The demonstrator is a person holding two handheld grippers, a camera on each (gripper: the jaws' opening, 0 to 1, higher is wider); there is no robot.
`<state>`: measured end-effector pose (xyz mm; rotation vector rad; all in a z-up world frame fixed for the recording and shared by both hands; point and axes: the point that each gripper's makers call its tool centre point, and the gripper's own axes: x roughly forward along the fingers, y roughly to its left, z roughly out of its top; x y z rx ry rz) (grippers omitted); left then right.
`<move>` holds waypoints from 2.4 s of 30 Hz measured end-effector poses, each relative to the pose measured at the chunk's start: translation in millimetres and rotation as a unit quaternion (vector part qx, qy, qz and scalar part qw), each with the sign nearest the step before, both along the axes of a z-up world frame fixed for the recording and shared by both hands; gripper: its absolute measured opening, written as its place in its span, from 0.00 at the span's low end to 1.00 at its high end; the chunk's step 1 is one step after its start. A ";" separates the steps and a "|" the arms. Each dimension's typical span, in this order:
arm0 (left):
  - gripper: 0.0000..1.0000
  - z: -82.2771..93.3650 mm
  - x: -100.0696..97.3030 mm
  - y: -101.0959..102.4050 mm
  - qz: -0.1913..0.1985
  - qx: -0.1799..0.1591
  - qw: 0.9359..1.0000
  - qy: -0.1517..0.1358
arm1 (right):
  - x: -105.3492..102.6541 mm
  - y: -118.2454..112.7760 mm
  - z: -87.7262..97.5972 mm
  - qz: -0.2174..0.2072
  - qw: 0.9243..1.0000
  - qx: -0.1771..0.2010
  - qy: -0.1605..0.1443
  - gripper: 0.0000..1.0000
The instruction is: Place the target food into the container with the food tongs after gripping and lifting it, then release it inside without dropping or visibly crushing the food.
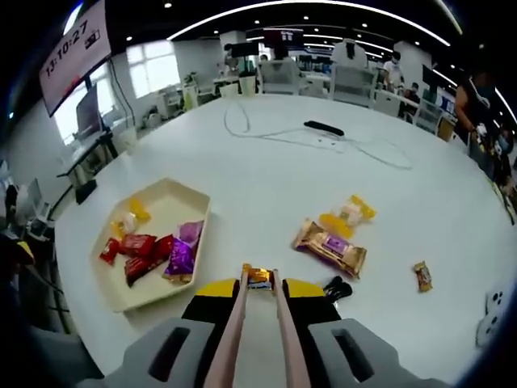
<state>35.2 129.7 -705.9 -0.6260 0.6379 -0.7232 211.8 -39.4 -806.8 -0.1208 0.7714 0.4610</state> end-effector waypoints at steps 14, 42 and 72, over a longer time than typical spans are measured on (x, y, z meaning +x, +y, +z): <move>0.55 18.1 -2.5 2.7 0.002 0.000 1.000 -0.028 | -1.9 -16.2 42.8 -0.027 0.999 0.014 -0.035 0.20; 0.55 63.0 -18.8 18.5 0.004 0.015 0.995 -0.096 | -2.2 -21.3 136.9 -0.039 0.991 0.036 -0.125 0.20; 0.55 72.7 -36.5 27.1 0.025 0.013 0.993 -0.113 | -9.9 -6.8 186.5 -0.028 0.982 0.062 -0.176 0.20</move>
